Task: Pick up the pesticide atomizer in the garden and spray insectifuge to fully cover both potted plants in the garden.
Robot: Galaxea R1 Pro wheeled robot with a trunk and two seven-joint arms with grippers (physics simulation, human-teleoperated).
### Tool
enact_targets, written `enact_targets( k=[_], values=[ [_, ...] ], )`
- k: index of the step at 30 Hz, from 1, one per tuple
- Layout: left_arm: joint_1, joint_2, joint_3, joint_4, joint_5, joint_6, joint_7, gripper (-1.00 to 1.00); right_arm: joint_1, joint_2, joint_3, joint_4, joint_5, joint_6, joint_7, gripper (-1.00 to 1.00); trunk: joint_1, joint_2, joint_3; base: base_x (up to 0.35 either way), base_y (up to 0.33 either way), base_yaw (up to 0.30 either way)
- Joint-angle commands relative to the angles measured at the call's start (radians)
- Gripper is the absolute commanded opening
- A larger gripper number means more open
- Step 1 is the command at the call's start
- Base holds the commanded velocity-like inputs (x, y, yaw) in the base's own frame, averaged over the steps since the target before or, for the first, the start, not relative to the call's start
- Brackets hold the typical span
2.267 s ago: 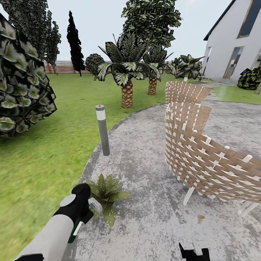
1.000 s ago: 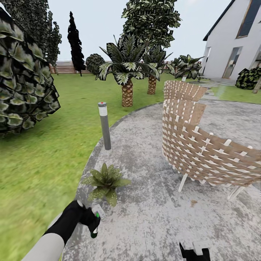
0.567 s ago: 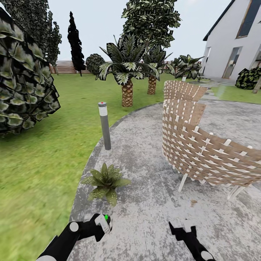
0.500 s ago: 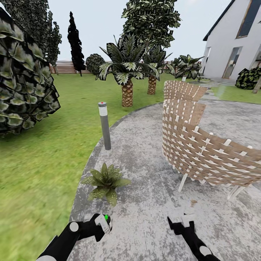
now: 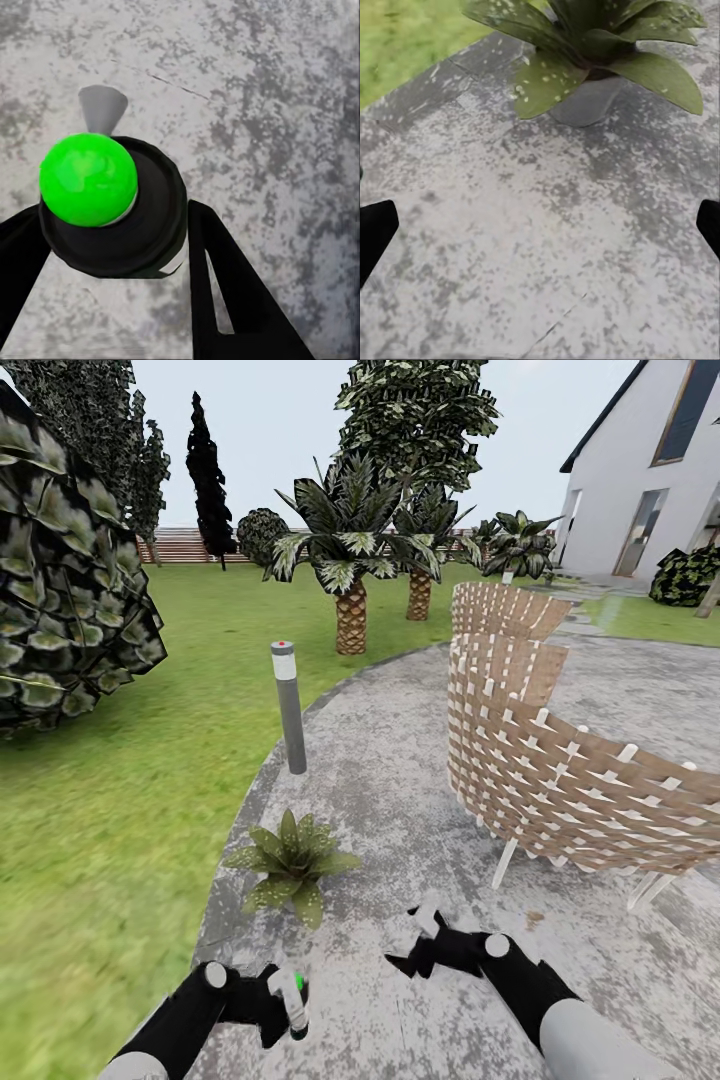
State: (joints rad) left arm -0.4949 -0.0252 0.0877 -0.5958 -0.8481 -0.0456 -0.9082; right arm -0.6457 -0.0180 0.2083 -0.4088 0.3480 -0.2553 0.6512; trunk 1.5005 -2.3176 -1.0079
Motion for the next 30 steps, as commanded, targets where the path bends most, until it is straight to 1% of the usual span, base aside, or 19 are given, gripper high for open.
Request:
enact_targets(
  k=[1,2,4,5,6,7,8,9,10,11,12,14,16,18,20,21,23,27,30],
  values=[
    [-0.019,-0.005,0.006,-0.001,-0.057,0.012,-0.038,-1.00,-0.004,0.001,0.000,-0.001,0.011,0.002,0.035,-1.00,0.000,0.000,-0.001,0.000,0.000,0.000],
    [-0.039,-0.006,0.004,0.000,-0.087,0.018,-0.054,-1.00,-0.006,0.003,0.000,-0.001,0.010,0.006,0.054,-1.00,0.000,0.000,-0.001,0.000,0.000,0.000],
    [-0.048,-0.003,0.002,0.003,-0.101,0.019,-0.068,-1.00,-0.007,0.004,0.000,-0.034,0.019,0.008,0.091,-1.00,0.000,0.000,-0.001,0.000,0.000,0.000],
    [-0.049,-0.002,0.001,0.003,-0.106,0.018,-0.108,-1.00,-0.008,0.005,0.000,-0.068,0.043,0.009,0.175,-1.00,0.000,0.000,-0.001,0.000,0.000,0.000],
    [-0.050,-0.007,-0.002,0.003,-0.113,0.018,-0.133,-1.00,-0.008,0.005,0.001,-0.079,0.051,0.011,0.194,-1.00,0.000,0.000,-0.001,0.000,0.000,0.000],
    [-0.051,-0.012,-0.015,0.002,-0.126,0.020,-0.140,-1.00,-0.008,0.005,0.001,-0.081,0.052,0.012,0.198,-1.00,0.000,0.000,-0.001,0.000,0.000,0.000],
    [-0.052,-0.020,-0.038,0.002,-0.142,0.022,-0.143,-1.00,-0.008,0.006,0.001,-0.082,0.053,0.012,0.200,-1.00,0.000,0.000,-0.001,0.000,0.000,0.000],
    [-0.054,-0.031,-0.056,0.001,-0.151,0.027,-0.145,-1.00,-0.008,0.012,0.002,-0.083,0.053,0.013,0.203,-1.00,0.000,0.000,-0.001,0.000,0.000,0.000],
    [-0.063,-0.045,-0.068,0.001,-0.157,0.046,-0.147,-1.00,-0.008,0.028,0.008,-0.083,0.056,0.014,0.210,-1.00,0.000,0.000,-0.001,0.000,0.000,0.000],
    [-0.068,-0.051,-0.073,0.002,-0.161,0.070,-0.147,-1.00,-0.008,0.036,0.022,-0.083,0.062,0.014,0.213,-1.00,0.000,0.000,-0.001,0.000,0.000,0.000],
    [-0.073,-0.056,-0.076,0.002,-0.164,0.098,-0.148,-1.00,-0.008,0.043,0.043,-0.084,0.073,0.014,0.214,-1.00,0.000,0.000,-0.001,0.000,0.000,0.000],
    [-0.078,-0.058,-0.078,0.002,-0.165,0.112,-0.148,-1.00,-0.008,0.046,0.054,-0.084,0.078,0.014,0.215,-1.00,0.000,0.000,-0.001,0.000,0.000,0.000],
    [-0.083,-0.060,-0.077,0.001,-0.166,0.120,-0.146,-1.00,-0.008,0.047,0.059,-0.084,0.079,0.014,0.215,-1.00,0.000,0.000,-0.001,0.000,0.000,0.000],
    [-0.107,-0.063,-0.076,0.003,-0.162,0.131,-0.143,-1.00,-0.008,0.047,0.060,-0.084,0.080,0.014,0.216,-1.00,0.000,0.000,-0.001,0.000,0.000,0.000],
    [-0.119,-0.068,-0.076,0.002,-0.164,0.159,-0.141,-1.00,-0.008,0.047,0.060,-0.084,0.080,0.014,0.216,-1.00,0.000,0.000,-0.001,0.000,0.000,0.000],
    [-0.123,-0.084,-0.077,0.000,-0.166,0.188,-0.132,-1.00,-0.008,0.047,0.060,-0.083,0.080,0.014,0.216,-1.00,0.000,0.000,-0.001,0.000,0.000,0.000],
    [-0.123,-0.098,-0.076,-0.001,-0.166,0.191,-0.110,-1.00,-0.008,0.047,0.060,-0.082,0.080,0.014,0.216,-1.00,0.000,0.000,-0.001,0.000,0.000,0.000],
    [-0.123,-0.118,-0.076,-0.001,-0.165,0.193,-0.092,-1.00,-0.008,0.047,0.060,-0.082,0.080,0.014,0.216,-1.00,0.000,0.000,-0.001,0.000,0.000,0.000],
    [-0.123,-0.127,-0.074,0.000,-0.161,0.193,-0.049,-1.00,-0.008,0.047,0.060,-0.083,0.080,0.014,0.216,-1.00,0.000,0.000,-0.001,0.000,0.000,0.000]
  ],
)
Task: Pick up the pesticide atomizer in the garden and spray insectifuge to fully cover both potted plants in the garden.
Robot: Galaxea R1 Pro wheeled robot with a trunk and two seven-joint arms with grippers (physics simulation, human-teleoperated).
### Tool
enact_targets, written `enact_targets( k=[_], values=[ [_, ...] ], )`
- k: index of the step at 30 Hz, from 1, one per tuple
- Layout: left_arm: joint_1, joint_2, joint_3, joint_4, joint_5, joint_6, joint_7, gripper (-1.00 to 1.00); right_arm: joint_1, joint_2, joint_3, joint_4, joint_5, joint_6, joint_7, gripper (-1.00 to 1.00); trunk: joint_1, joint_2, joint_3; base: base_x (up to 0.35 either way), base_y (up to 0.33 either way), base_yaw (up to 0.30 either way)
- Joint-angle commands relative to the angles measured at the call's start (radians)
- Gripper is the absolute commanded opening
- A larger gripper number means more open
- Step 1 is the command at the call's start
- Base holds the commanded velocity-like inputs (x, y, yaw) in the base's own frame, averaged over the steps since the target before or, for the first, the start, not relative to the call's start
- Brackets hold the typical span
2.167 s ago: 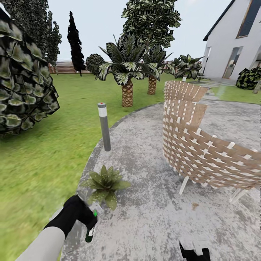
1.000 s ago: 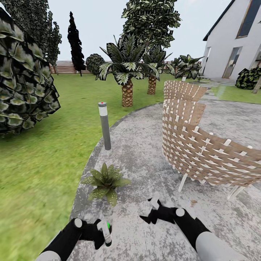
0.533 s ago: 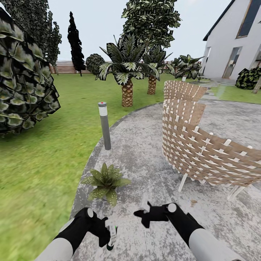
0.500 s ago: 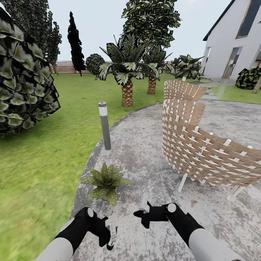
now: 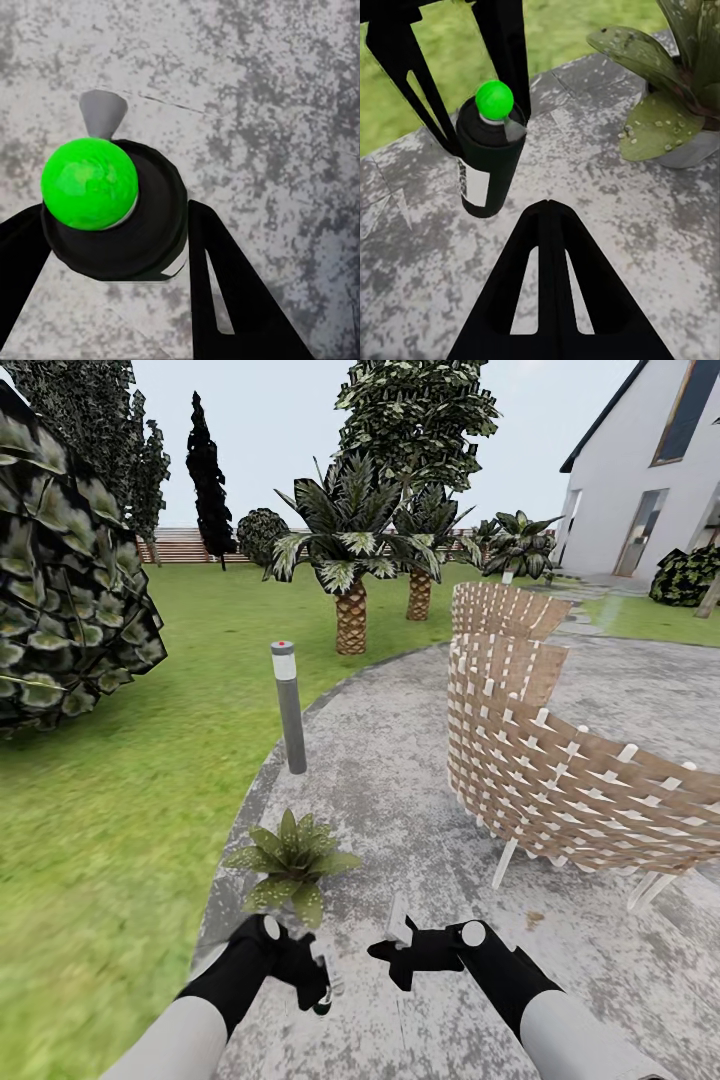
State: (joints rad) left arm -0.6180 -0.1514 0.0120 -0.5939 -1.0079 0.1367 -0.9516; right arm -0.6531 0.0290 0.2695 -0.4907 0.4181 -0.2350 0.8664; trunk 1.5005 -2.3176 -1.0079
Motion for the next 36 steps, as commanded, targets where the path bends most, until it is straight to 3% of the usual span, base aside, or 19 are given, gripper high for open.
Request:
enact_targets(
  k=[1,7,20,23,29,32,36],
  values=[
    [0.000,-0.004,0.002,-0.002,0.001,0.010,0.002,-1.00,0.000,0.000,-0.001,-0.001,0.010,-0.006,0.000,-1.00,0.000,0.000,-0.001,0.000,0.000,0.000],
    [0.000,-0.020,0.003,-0.001,0.005,0.009,0.007,-1.00,0.000,0.007,-0.001,-0.002,0.010,-0.006,0.000,-1.00,0.000,0.000,-0.001,0.000,0.000,0.000],
    [0.001,-0.023,0.005,0.026,0.011,-0.001,0.008,-1.00,0.000,0.014,-0.001,-0.003,0.010,-0.006,0.000,-1.00,0.000,0.000,-0.001,0.000,0.000,0.000],
    [0.001,-0.023,0.005,0.026,0.061,-0.003,0.008,-1.00,0.000,0.015,-0.001,-0.003,0.010,-0.007,0.000,-1.00,0.000,0.000,-0.001,0.000,0.000,0.000],
    [0.001,-0.023,0.005,0.026,0.072,-0.005,0.013,-1.00,0.000,0.015,-0.001,-0.003,0.010,-0.007,0.000,-1.00,0.000,0.000,-0.001,0.000,0.000,0.000],
    [0.001,-0.023,0.005,0.026,0.124,-0.008,0.013,-1.00,0.000,0.026,-0.001,-0.003,0.010,-0.006,0.000,-1.00,0.000,0.000,-0.001,0.000,0.000,0.000],
    [0.001,-0.023,0.005,0.026,0.128,-0.008,0.013,-1.00,0.000,0.033,-0.001,-0.004,0.010,-0.006,0.000,-1.00,0.000,0.000,-0.001,0.000,0.000,0.000]
  ],
)
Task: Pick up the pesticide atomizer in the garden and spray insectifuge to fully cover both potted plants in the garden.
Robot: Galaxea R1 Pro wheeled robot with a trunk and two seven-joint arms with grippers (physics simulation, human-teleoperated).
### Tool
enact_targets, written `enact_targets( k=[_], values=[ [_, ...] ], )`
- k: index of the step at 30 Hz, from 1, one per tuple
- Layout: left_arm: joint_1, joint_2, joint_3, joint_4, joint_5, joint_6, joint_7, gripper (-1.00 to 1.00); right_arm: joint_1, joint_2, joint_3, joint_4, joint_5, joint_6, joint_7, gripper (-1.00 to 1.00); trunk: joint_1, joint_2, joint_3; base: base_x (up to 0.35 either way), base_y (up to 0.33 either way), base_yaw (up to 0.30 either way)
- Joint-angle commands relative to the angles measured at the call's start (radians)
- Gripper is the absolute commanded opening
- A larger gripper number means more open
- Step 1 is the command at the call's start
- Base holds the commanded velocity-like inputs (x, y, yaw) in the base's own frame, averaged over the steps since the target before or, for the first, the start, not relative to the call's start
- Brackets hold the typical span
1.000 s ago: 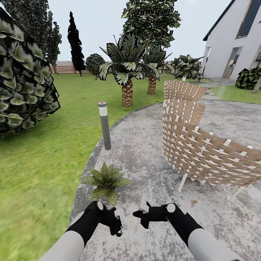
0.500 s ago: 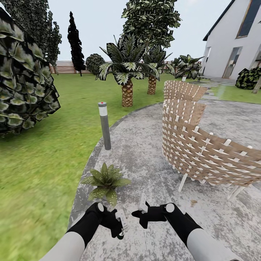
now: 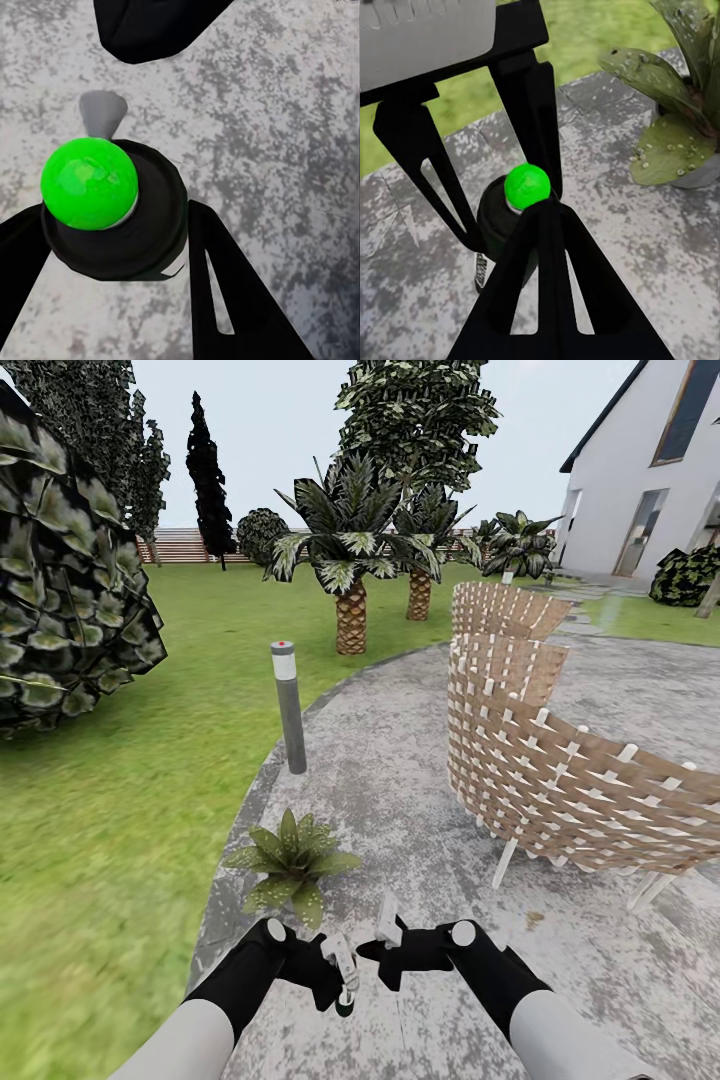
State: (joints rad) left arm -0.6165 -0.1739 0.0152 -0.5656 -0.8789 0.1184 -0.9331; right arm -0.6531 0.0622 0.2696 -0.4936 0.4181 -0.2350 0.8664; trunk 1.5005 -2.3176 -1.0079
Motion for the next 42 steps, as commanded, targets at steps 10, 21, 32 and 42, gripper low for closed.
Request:
enact_targets(
  k=[10,21,32,42],
  values=[
    [0.000,-0.001,0.000,-0.002,0.032,0.003,-0.007,-1.00,0.000,0.001,-0.001,0.000,0.010,-0.006,0.000,-1.00,0.000,0.000,-0.001,0.000,0.000,0.000],
    [0.000,-0.001,0.002,-0.001,0.043,-0.020,-0.007,-1.00,0.000,0.001,-0.001,0.001,0.011,-0.006,0.000,-1.00,0.000,0.000,-0.001,0.000,0.000,0.000],
    [0.003,0.042,0.005,0.001,0.042,-0.029,-0.009,-1.00,0.000,0.001,-0.001,0.001,0.011,-0.007,0.000,-1.00,0.000,0.000,-0.001,0.000,0.000,0.000],
    [0.015,0.190,0.005,0.037,0.043,-0.080,-0.009,-1.00,0.000,0.001,-0.001,0.004,0.013,-0.007,-0.001,-1.00,0.000,0.000,-0.001,0.000,0.000,0.000]
  ],
)
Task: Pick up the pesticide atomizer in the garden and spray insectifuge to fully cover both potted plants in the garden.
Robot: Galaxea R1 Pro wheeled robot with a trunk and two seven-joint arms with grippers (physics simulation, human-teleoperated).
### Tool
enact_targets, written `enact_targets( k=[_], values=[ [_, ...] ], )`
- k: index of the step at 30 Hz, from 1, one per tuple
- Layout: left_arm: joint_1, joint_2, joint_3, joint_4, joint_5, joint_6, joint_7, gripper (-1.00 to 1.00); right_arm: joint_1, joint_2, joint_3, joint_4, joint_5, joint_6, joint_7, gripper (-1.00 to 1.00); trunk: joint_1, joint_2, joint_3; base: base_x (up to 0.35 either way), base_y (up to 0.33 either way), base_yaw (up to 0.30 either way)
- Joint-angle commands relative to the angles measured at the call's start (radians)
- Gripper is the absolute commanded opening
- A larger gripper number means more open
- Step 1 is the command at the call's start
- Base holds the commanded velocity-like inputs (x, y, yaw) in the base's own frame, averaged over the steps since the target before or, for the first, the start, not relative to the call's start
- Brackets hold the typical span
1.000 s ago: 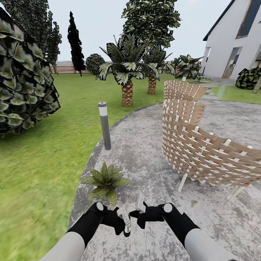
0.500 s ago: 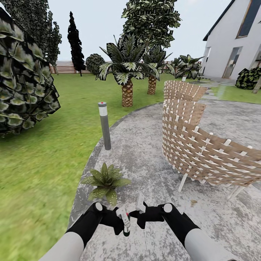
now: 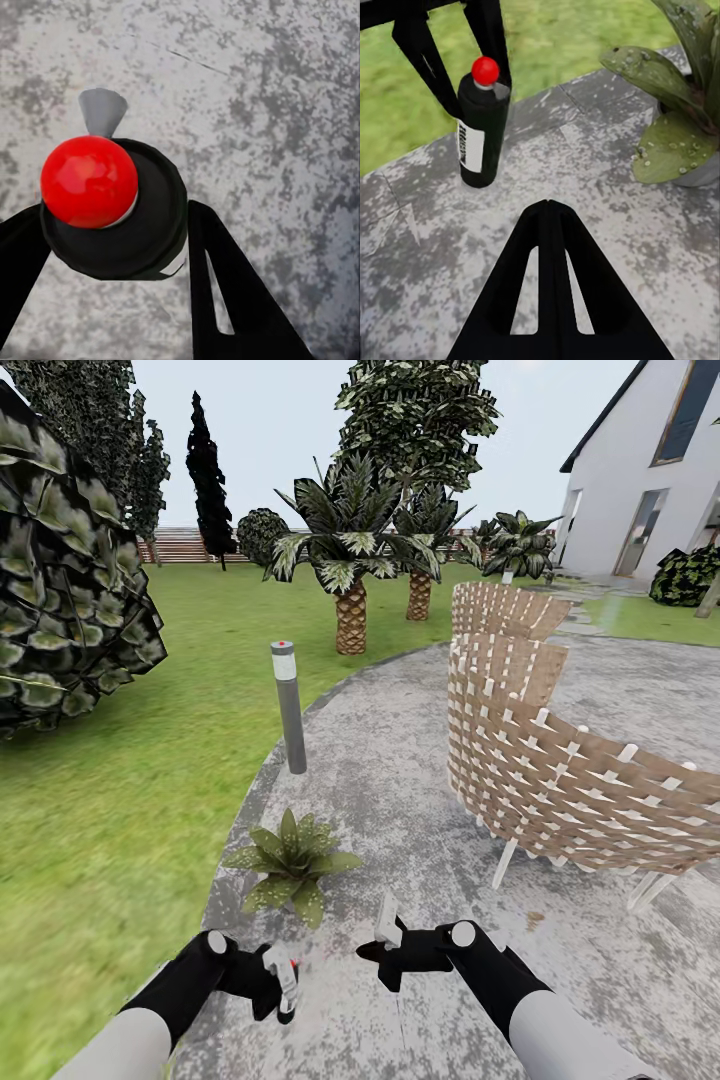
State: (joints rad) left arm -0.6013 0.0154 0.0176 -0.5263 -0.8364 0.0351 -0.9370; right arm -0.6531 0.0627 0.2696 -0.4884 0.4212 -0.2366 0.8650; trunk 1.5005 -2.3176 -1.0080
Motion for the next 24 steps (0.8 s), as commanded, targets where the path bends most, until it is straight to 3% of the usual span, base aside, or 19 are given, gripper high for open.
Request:
enact_targets(
  k=[1,3,4,7,10,12,14,15,17,19,21,22,24],
  values=[
    [0.001,0.022,0.003,0.007,0.001,-0.012,-0.005,-1.00,0.000,0.000,-0.001,0.000,0.010,-0.006,0.000,-1.00,0.000,0.000,-0.001,0.000,0.000,0.000],
    [0.001,0.080,0.027,0.076,0.001,-0.073,-0.004,-1.00,0.000,-0.001,-0.001,0.002,0.010,-0.006,-0.001,-1.00,0.000,0.000,-0.001,0.000,0.000,0.000],
    [0.001,0.106,0.048,0.102,0.001,-0.091,-0.004,-1.00,0.000,-0.001,-0.001,0.004,0.010,-0.006,-0.001,1.00,0.000,0.000,-0.001,0.000,0.000,0.000],
    [0.003,0.165,0.147,0.208,-0.001,-0.174,0.010,-1.00,0.000,-0.004,-0.001,0.005,0.010,-0.007,-0.001,1.00,0.000,0.000,-0.001,0.000,0.000,0.000],
    [0.039,0.177,0.269,0.262,-0.001,-0.226,0.123,-1.00,0.000,-0.013,-0.005,0.009,0.007,-0.010,-0.008,1.00,0.000,0.000,-0.001,0.000,0.000,0.000],
    [0.068,0.174,0.328,0.271,0.002,-0.233,0.208,-1.00,0.001,-0.026,-0.009,0.040,0.004,-0.012,-0.019,1.00,0.000,0.000,-0.001,0.000,0.000,0.000],
    [0.105,0.166,0.393,0.283,0.038,-0.255,0.320,-1.00,0.002,-0.065,-0.054,0.105,-0.012,-0.017,-0.129,1.00,0.000,0.000,-0.001,0.000,0.000,0.000],
    [0.116,0.164,0.412,0.297,0.077,-0.289,0.365,-1.00,0.003,-0.076,-0.089,0.142,-0.028,-0.029,-0.195,1.00,0.000,0.000,-0.001,0.000,0.000,0.000],
    [0.126,0.164,0.431,0.363,0.186,-0.366,0.448,-1.00,0.004,-0.095,-0.157,0.223,-0.053,-0.097,-0.290,1.00,0.000,0.000,-0.001,0.000,0.000,0.000],
    [0.129,0.163,0.436,0.417,0.282,-0.413,0.523,-1.00,0.011,-0.144,-0.228,0.292,-0.068,-0.179,-0.369,1.00,0.000,0.000,-0.001,0.000,0.000,0.000],
    [0.130,0.159,0.438,0.436,0.332,-0.426,0.594,-1.00,0.049,-0.179,-0.308,0.359,-0.095,-0.260,-0.442,1.00,0.000,0.000,-0.001,0.000,0.000,0.000],
    [0.134,0.158,0.438,0.442,0.339,-0.428,0.624,-1.00,0.069,-0.185,-0.328,0.373,-0.103,-0.292,-0.464,1.00,0.000,0.000,-0.001,0.000,0.000,0.000],
    [0.168,0.153,0.438,0.464,0.351,-0.440,0.753,-1.00,0.161,-0.207,-0.362,0.394,-0.163,-0.380,-0.624,1.00,0.000,0.000,-0.001,0.000,0.000,0.000]
  ],
)
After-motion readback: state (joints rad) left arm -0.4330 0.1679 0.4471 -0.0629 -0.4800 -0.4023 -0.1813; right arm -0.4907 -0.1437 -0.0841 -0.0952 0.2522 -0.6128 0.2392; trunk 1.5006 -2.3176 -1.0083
